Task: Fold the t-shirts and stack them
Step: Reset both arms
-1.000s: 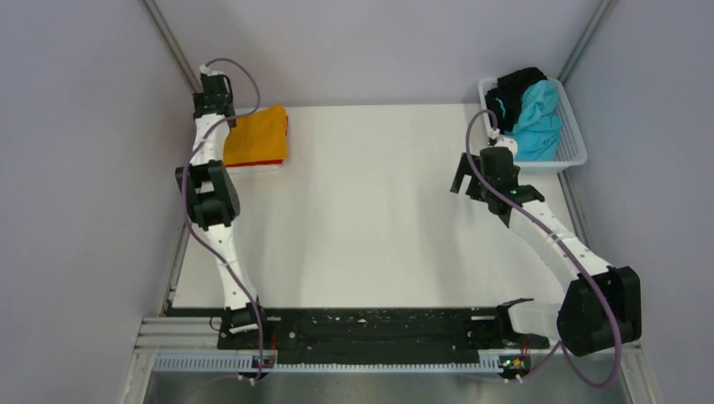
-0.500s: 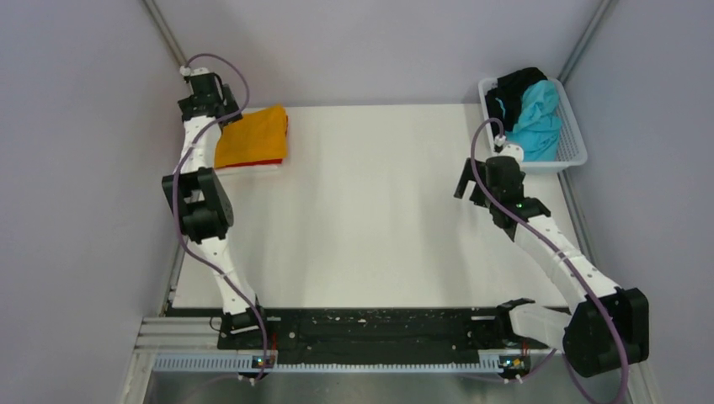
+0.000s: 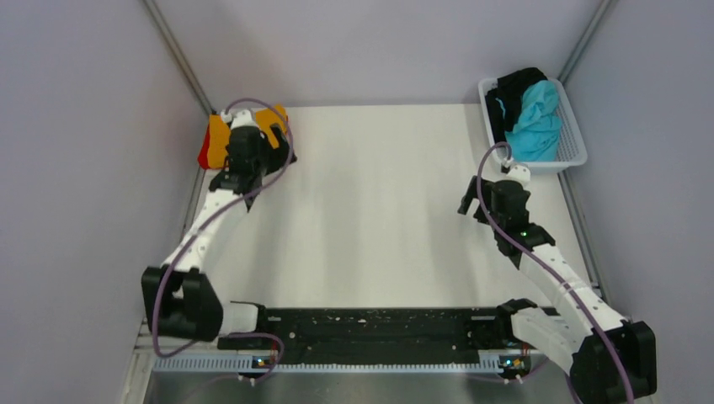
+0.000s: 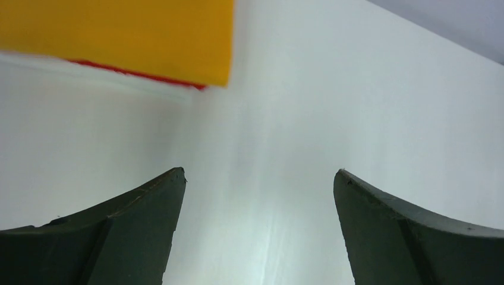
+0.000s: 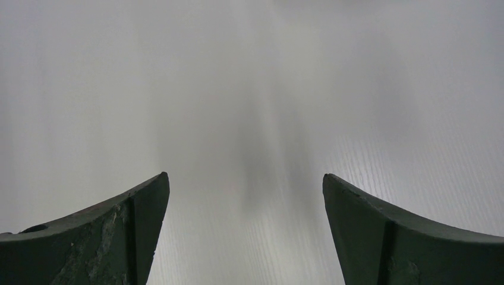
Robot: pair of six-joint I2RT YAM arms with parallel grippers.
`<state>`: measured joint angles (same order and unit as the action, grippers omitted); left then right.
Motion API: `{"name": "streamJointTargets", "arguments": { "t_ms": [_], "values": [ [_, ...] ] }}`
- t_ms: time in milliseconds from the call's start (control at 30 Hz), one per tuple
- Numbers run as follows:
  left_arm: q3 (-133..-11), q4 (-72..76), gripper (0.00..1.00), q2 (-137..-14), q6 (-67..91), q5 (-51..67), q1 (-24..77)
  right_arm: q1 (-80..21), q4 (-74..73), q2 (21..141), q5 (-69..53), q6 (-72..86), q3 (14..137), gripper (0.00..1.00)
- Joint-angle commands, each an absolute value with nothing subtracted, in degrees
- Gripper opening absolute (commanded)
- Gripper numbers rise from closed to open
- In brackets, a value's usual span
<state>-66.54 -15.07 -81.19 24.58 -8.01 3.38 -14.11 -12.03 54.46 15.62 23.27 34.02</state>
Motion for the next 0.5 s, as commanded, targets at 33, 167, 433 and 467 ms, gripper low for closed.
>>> {"name": "streamJointTargets", "arguments": {
  "t_ms": [33, 167, 433, 467],
  "values": [
    [-47.8, -7.0, 0.99, -64.2, 33.4, -11.4, 10.7, -13.9, -9.4, 50.7, 19.2, 25.5, 31.3, 0.99],
    [-38.2, -8.6, 0.99, -56.7, 37.5, -13.6, 14.7, -14.0, -8.0, 49.2, 20.7, 26.6, 28.9, 0.99],
    [-32.3, -9.3, 0.99, -54.0, 38.9, -15.9, 16.1, -13.9, -5.1, 49.4, 22.1, 27.8, 27.3, 0.99],
    [-32.5, -8.9, 0.99, -54.3, 38.3, -16.0, 16.1, -13.9, -4.9, 49.6, 22.6, 28.0, 27.3, 0.99]
  ]
}}
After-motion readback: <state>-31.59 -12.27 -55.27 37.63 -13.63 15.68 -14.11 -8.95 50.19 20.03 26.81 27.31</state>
